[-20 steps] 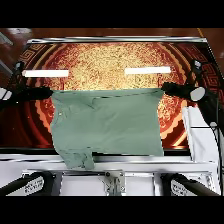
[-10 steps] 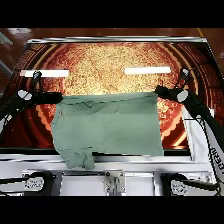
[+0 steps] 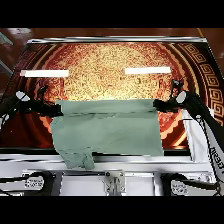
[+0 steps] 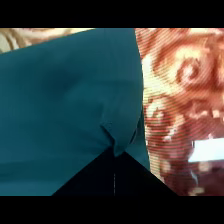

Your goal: Fold the shirts.

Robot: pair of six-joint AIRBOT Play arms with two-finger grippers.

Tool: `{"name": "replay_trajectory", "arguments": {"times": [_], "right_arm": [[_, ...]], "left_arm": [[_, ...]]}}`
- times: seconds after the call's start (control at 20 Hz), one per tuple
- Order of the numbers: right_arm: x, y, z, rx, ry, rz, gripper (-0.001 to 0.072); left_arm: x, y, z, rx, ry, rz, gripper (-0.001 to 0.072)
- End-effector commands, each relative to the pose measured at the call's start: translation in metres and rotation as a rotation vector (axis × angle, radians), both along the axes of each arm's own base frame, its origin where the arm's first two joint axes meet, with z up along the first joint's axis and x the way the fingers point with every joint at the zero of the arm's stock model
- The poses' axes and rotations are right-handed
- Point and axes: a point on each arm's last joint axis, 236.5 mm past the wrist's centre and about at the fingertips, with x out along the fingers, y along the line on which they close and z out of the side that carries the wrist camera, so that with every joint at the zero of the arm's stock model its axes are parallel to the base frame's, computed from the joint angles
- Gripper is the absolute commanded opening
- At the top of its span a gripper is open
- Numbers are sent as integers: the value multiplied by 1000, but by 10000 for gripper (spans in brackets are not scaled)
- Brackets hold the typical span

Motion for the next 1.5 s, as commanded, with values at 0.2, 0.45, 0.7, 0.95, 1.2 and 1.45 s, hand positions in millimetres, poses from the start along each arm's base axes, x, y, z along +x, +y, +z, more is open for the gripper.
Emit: {"name": "replay_trajectory", "arguments": {"times": [0.2, 0.45, 0.7, 0.95, 1.2, 1.45], "right_arm": [[-34, 6, -16, 25, 164, 12, 194], [-47, -17, 31, -93, 193, 141, 657], [-148, -82, 53, -107, 420, 51, 656], [-164, -61, 37, 158, 271, -108, 656], [-153, -62, 36, 154, 222, -132, 656], [-140, -70, 36, 140, 173, -189, 656]], "left_arm": [[-22, 2, -7, -2, 138, 63, 217], [-37, 19, 43, -52, 207, 4, 532], [-122, 43, 55, -112, 246, 116, 719], [-208, 8, 2, -226, 325, 158, 716], [-215, -4, -10, -228, 351, 110, 699], [-218, -14, -23, -239, 403, 69, 649]]}}
